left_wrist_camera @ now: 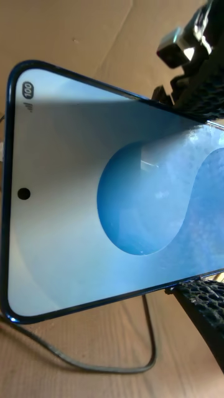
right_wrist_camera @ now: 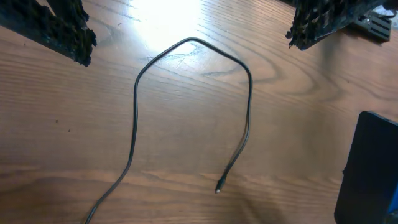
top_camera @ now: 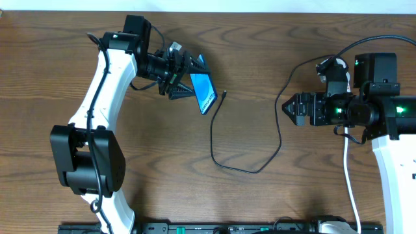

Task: Plug charger to phone and switch on socket
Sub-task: 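Lift the phone upright with the left gripper, bottom edge facing right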

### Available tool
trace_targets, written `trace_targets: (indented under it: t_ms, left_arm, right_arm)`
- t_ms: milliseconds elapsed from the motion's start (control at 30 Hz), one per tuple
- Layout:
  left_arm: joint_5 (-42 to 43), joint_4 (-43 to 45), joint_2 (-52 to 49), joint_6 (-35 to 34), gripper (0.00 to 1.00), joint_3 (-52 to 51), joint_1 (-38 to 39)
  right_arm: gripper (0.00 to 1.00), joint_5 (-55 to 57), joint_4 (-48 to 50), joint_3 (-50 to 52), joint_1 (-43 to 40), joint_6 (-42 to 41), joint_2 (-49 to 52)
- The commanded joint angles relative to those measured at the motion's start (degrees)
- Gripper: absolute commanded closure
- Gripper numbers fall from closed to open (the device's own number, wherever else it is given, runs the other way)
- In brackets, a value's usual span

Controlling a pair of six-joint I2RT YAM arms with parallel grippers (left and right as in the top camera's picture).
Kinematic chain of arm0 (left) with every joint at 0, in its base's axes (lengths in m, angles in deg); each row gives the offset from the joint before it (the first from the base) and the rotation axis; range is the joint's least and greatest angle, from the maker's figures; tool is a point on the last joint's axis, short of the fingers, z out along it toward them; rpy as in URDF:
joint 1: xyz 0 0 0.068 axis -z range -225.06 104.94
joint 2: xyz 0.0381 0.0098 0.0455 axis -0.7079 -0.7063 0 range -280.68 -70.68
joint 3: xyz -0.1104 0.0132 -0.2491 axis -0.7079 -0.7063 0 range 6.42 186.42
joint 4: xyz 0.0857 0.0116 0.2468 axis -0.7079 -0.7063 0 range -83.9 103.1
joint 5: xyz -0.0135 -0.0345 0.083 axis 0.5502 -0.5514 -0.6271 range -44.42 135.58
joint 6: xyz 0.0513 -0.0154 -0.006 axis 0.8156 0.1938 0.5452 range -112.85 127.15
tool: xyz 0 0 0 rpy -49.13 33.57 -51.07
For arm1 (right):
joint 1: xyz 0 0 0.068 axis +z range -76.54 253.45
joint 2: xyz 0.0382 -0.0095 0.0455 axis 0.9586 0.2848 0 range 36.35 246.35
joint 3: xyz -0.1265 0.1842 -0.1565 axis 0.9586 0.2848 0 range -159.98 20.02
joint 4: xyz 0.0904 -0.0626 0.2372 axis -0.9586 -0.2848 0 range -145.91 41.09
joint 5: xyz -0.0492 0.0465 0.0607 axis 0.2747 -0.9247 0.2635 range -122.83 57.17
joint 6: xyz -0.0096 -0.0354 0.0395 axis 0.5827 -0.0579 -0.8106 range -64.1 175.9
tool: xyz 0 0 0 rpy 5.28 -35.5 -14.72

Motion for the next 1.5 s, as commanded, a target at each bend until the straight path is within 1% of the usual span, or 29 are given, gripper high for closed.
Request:
trace_targets:
  t_ms: [0, 267, 600, 767, 933, 1133, 1267, 1467]
  left_arm:
    - [4.76, -0.17, 1.49, -2.19, 0.36, 0.66, -0.15]
    - [7.48, -0.17, 1.49, -2.45, 0.37, 0.66, -0.15]
    - [7.5, -0.15, 1.49, -8.85, 0.37, 0.66, -0.2]
    - [10.05, -0.13, 1.49, -9.03, 0.37, 0.66, -0.2]
    - [10.43, -0.15, 1.49, -9.05, 0.37, 0.66, -0.2]
    - [11.08, -0.13, 1.49, -10.97, 0.37, 0.66, -0.22]
    - [11.96, -0.15, 1.49, -11.26, 0.37, 0.66, -0.22]
    - [12.5, -0.15, 1.49, -15.39, 0.37, 0.66, -0.66]
  right_arm:
    - [0.01, -0.76, -0.02, 0.09, 0.24, 0.42, -0.02]
    - [0.01, -0.76, 0.0, 0.09, 0.24, 0.39, -0.02]
    - [0.01, -0.76, -0.04, 0.09, 0.24, 0.39, -0.02]
    - [0.01, -0.76, -0.04, 0.09, 0.24, 0.39, -0.02]
    - [0.01, -0.76, -0.04, 0.09, 0.24, 0.39, -0.02]
    - [0.01, -0.79, -0.13, 0.09, 0.24, 0.35, -0.02]
    - [0.01, -0.74, -0.09, 0.09, 0.24, -2.12, -0.02]
    - [0.01, -0.74, -0.9, 0.22, 0.24, -2.21, -0.02]
